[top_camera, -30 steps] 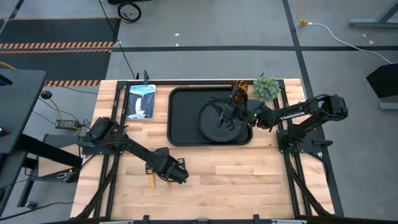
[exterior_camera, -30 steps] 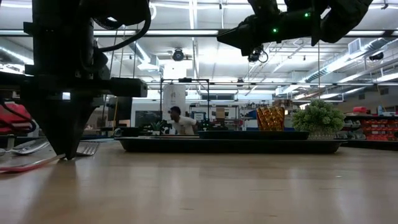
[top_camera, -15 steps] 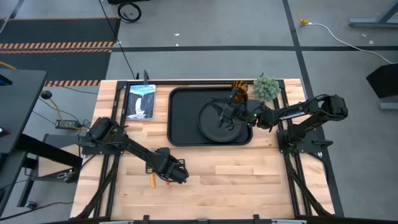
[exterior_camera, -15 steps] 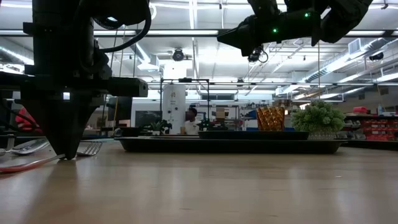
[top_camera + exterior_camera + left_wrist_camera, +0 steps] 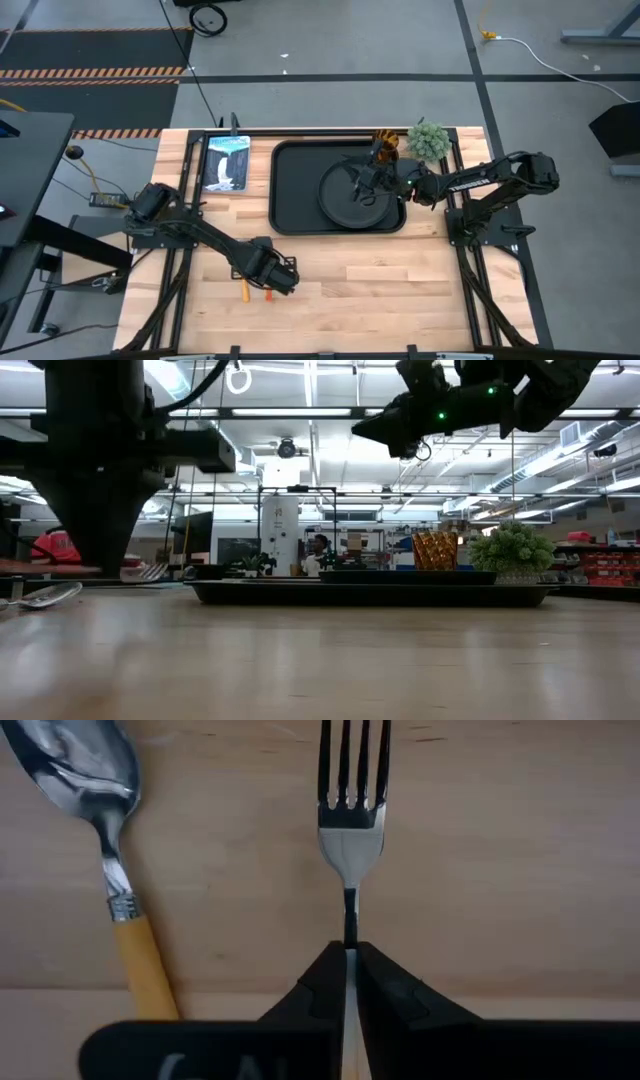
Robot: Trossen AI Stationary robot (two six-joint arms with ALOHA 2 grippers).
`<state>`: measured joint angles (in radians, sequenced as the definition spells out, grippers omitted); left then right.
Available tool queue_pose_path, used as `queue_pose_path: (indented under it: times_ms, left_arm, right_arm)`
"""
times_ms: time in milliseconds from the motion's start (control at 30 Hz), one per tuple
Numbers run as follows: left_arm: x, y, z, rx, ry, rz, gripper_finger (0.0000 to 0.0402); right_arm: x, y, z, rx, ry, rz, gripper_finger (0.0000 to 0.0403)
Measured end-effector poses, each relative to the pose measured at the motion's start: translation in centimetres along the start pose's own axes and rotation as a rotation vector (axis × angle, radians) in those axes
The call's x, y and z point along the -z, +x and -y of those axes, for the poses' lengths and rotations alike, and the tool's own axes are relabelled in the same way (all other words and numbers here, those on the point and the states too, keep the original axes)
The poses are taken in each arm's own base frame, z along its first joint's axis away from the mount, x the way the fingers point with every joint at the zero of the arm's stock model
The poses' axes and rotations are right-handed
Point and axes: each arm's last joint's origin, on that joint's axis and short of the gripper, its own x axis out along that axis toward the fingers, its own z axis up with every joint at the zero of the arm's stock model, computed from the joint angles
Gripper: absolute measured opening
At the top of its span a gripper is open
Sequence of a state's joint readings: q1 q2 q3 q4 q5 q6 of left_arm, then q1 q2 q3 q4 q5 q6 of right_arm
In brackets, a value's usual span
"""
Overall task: Pick and place plate/cup/fork/spoon on tray
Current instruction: Put the orange fork to the left of the black plate on the black tray
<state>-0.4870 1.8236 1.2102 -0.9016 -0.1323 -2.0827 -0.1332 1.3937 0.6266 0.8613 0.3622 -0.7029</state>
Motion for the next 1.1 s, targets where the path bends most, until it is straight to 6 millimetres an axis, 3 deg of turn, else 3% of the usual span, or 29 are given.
queue_pose_path:
  times_ms: [267, 533, 767, 1100]
  left_arm:
    - [-0.5, -2.6, 0.0, 0.113, 0.024, -0.04, 0.0022]
    - [-1.6, -4.7, 1.3, 0.307, 0.094, -0.046, 0.0023]
    - [-6.6, -4.1, 3.2, 0.306, 0.115, 0.143, 0.0023]
    - [-16.0, -1.5, 5.3, 0.208, 0.191, 0.285, 0.0023]
  right_arm:
    - [1.9, 0.1, 1.0, 0.016, 0.041, -0.023, 0.0089]
    - [2.2, 0.2, 1.3, 0.027, 0.046, -0.029, 0.0089]
    - [2.0, 0.1, 1.1, 0.019, 0.047, -0.023, 0.0089]
    - [2.0, 0.1, 1.1, 0.017, 0.055, -0.021, 0.0089]
